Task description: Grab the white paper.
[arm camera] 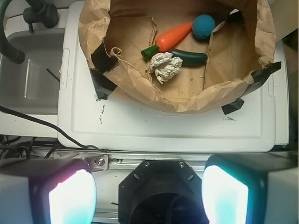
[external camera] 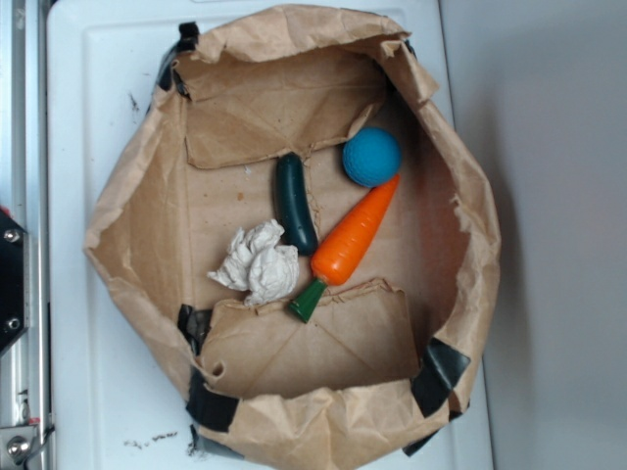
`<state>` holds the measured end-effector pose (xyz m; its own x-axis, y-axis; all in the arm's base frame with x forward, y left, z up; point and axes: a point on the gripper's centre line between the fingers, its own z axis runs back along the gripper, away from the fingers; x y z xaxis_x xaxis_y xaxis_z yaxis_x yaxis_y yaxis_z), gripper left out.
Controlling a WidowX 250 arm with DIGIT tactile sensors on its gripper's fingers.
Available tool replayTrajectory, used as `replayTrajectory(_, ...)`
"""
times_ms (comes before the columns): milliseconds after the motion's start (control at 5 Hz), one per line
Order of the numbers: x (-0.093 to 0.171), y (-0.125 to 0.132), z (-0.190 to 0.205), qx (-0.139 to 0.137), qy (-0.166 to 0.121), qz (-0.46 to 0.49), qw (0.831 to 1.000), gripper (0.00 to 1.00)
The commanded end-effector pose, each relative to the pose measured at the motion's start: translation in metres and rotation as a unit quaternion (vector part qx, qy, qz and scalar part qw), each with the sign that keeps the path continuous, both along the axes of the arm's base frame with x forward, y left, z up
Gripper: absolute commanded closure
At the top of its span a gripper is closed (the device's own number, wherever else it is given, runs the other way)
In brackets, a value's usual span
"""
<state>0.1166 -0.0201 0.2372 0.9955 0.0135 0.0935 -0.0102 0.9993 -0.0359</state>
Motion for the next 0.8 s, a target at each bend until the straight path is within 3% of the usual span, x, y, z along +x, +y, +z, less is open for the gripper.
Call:
replayTrajectory(0,0.000,0.000,0.000,0.000,0.000,0.000,1.000,0.00)
replayTrajectory(200,0.030,-0.003,-0.001,0.005,0.002,0.030,1.000,0.00)
replayTrajectory(400,0.071,0.005,-0.005,0.004,0.004,0.076,0.997,0.00)
replayTrajectory(600,0.093,0.019,-0.016,0.013,0.005,0.079,0.997,0.00)
